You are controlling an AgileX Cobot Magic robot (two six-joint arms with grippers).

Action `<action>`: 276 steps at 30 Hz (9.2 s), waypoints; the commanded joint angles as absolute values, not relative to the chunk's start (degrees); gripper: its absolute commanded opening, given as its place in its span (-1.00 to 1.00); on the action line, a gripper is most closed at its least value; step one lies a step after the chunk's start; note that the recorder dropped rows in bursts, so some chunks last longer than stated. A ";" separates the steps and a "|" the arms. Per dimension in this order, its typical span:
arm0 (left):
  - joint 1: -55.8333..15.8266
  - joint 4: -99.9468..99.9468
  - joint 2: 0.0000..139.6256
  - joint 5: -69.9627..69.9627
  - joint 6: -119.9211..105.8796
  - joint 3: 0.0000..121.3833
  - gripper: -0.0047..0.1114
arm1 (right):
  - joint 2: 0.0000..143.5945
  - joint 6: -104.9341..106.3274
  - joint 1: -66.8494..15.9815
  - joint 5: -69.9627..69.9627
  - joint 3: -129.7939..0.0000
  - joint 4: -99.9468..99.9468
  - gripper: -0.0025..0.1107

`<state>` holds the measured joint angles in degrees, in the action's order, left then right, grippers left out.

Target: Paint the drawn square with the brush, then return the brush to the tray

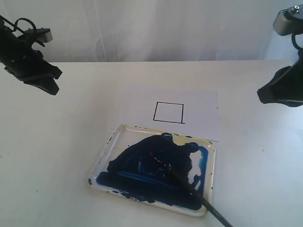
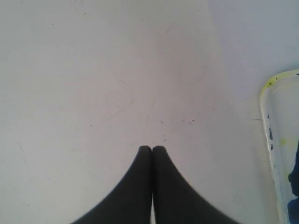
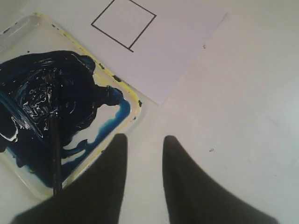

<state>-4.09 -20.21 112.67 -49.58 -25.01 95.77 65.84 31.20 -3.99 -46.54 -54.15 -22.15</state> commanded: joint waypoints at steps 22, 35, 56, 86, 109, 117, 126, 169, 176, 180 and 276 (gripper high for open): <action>-15.44 -18.61 120.98 -47.34 -27.48 105.69 -0.29 | 67.98 31.66 -6.56 -48.86 -51.33 -22.51 -0.19; -15.44 -26.58 132.81 -48.86 -58.07 119.36 0.29 | 78.89 30.77 -7.60 -48.65 -51.33 -22.66 -0.05; -15.44 -50.55 143.30 -43.77 -80.44 119.36 0.29 | 82.07 30.77 -7.60 -47.44 -51.33 -24.17 -0.05; -15.44 -49.25 143.55 -42.98 -80.97 119.36 0.29 | 89.41 31.66 -16.47 -55.43 -51.33 -23.34 -0.05; -15.44 -49.25 143.55 -43.09 -80.97 119.36 0.29 | 89.41 19.27 -28.62 -49.12 -43.34 -11.66 -0.05; -15.44 -49.25 143.55 -42.96 -80.97 119.36 0.29 | 89.41 19.27 -28.62 -43.15 -40.55 -13.82 -0.05; -15.44 -49.25 143.55 -42.96 -80.97 119.36 0.29 | 89.41 19.27 -28.62 -37.27 -37.89 -14.64 -0.05; -15.44 -49.25 143.55 -42.96 -80.97 119.36 0.29 | 92.63 22.19 -30.87 -37.60 -37.81 -17.47 -0.70; -15.44 -49.25 143.55 -42.96 -80.97 119.36 0.29 | 92.63 22.19 -30.87 -38.76 -38.20 -16.67 -0.93; -15.44 -49.25 143.55 -42.96 -80.97 119.36 0.29 | 92.63 21.63 -30.87 -41.16 -39.79 -15.81 -0.96; -15.44 -49.25 143.55 -43.05 -80.97 119.36 0.29 | 124.57 39.83 -21.00 -69.96 -103.23 25.92 -0.96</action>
